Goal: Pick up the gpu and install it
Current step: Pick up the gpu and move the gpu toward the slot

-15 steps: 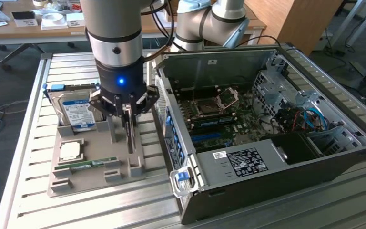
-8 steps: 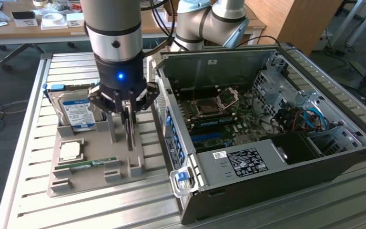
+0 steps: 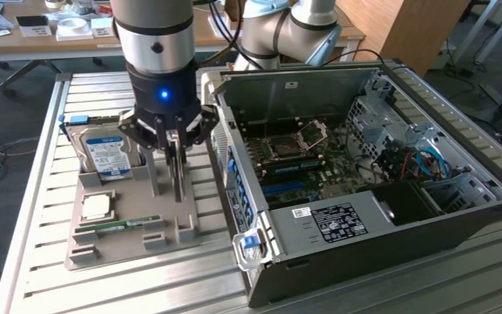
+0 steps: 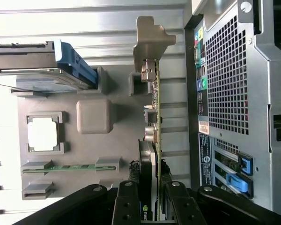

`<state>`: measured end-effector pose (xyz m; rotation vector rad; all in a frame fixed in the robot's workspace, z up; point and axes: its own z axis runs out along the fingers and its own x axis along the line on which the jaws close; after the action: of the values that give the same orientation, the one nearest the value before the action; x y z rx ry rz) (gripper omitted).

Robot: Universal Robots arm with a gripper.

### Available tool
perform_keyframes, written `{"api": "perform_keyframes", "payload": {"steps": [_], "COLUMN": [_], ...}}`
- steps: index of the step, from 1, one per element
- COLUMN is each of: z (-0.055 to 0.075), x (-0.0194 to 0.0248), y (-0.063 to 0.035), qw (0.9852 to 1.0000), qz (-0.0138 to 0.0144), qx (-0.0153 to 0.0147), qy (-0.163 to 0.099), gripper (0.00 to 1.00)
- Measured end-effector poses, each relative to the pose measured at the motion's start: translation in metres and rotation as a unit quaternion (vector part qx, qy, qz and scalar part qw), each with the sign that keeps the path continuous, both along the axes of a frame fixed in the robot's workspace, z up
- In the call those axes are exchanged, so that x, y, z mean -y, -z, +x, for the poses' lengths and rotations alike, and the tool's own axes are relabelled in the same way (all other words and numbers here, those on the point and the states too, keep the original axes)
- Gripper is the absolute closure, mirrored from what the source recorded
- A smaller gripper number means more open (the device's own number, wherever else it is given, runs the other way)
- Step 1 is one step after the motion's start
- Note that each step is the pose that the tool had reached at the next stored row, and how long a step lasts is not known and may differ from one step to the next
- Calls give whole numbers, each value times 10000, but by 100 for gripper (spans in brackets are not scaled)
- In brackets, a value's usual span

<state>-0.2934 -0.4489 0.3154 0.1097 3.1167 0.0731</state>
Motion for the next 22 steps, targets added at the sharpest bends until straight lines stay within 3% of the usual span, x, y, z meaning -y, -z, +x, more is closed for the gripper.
{"api": "perform_keyframes", "payload": {"steps": [16, 22], "z": [0, 0], "x": [0, 0], "y": [-325, -371], "qw": [10000, 10000], "qz": [1, 43], "qx": [0, 0], "qy": [-2, -38], "gripper": [73, 73]}}
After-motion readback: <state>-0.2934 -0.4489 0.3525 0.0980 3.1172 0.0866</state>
